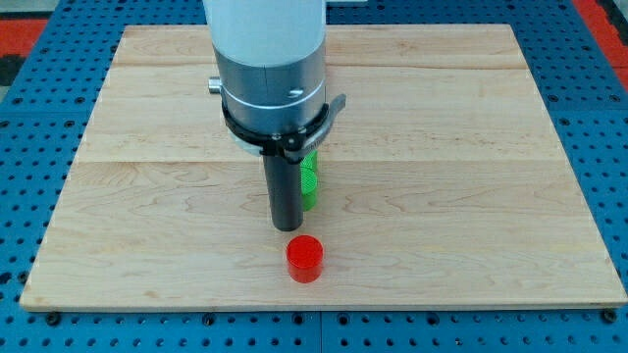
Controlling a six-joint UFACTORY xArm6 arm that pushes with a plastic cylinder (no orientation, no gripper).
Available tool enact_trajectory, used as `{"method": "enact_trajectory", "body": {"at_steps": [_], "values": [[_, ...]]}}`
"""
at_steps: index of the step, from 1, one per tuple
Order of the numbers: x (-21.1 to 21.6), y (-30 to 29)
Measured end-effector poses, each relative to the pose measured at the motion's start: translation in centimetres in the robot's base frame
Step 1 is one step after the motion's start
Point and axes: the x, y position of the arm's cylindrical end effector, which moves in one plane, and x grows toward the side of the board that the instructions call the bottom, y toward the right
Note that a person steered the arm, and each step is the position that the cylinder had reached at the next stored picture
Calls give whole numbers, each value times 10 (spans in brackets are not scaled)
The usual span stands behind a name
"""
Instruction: Push the red circle towards the green circle
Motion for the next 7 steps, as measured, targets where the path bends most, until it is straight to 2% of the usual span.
{"method": "enact_trajectory", "body": {"at_steps": [2, 3, 4, 5, 6, 7], "values": [[21, 109], [83, 80], [82, 50], [55, 40], [80, 39], [83, 4]]}}
